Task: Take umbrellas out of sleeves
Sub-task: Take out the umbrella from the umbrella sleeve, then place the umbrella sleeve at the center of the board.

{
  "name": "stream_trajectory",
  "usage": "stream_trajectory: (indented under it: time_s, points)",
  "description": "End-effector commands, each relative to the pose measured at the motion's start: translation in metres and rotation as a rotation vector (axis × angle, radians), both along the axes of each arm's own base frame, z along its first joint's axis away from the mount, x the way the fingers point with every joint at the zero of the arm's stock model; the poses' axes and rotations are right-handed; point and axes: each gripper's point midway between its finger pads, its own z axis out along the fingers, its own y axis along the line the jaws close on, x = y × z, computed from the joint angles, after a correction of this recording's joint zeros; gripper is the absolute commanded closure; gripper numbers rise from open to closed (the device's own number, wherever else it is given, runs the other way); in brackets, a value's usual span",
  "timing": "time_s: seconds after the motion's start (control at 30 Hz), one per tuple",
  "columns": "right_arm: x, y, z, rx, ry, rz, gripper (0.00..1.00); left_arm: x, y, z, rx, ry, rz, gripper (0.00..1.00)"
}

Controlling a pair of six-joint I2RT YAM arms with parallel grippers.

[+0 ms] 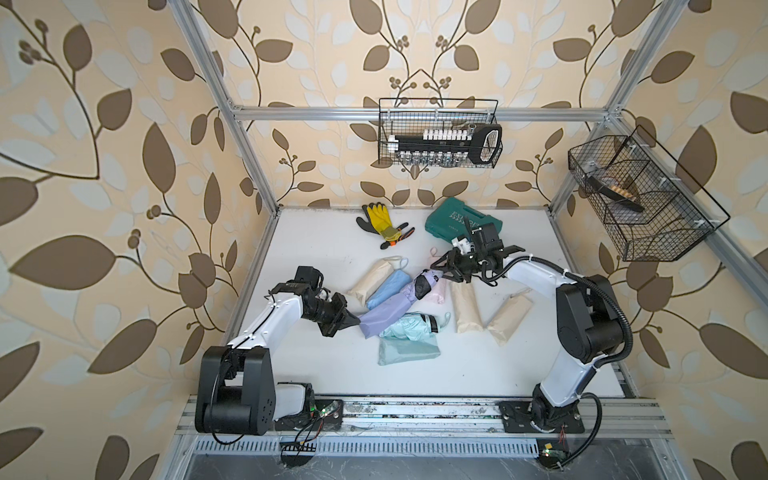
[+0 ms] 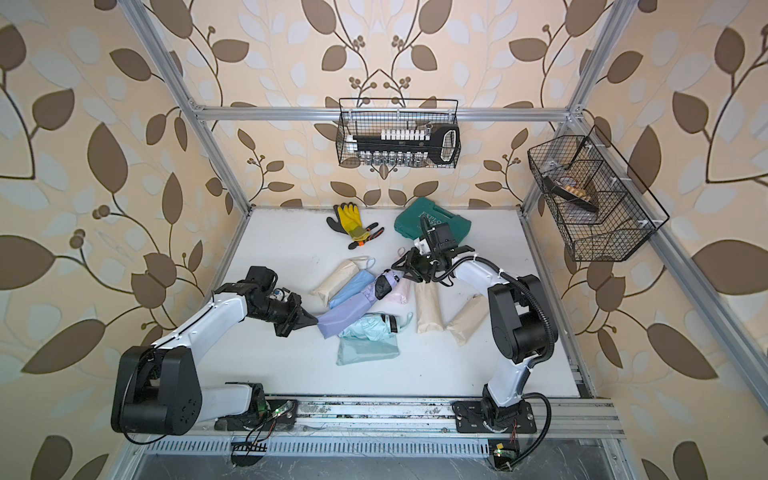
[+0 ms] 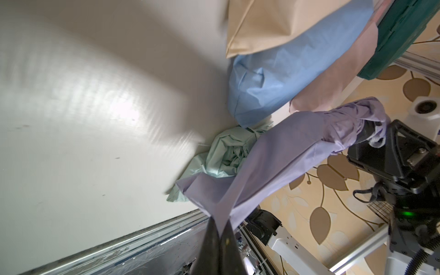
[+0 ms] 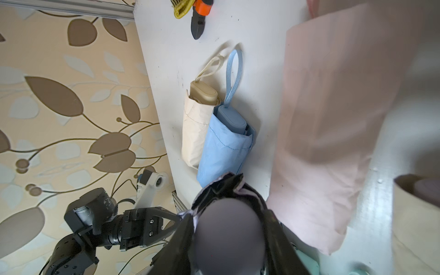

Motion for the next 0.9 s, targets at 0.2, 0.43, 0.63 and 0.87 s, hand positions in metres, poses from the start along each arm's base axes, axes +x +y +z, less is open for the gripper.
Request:
stream_trajectory:
  time_s: [0.2,0.43,0.63,0.87]
  points:
    - [0.003,-0.017,0.032,0.05,-0.07,-0.008,0.83,0.003,0.075,-0.007,0.316,0.02,-0.021,1.0]
    - [-0.005,0.011,0.05,0.09,-0.084,0.061,0.83,0.01,0.11,-0.019,0.286,0.067,0.091,1.0]
    - [-0.026,0.072,0.06,0.098,-0.097,0.195,0.83,0.013,0.134,-0.036,0.28,0.147,0.135,1.0]
    - [-0.056,0.148,0.049,0.095,-0.083,0.35,0.83,0.012,0.14,-0.032,0.289,0.15,0.157,0.69]
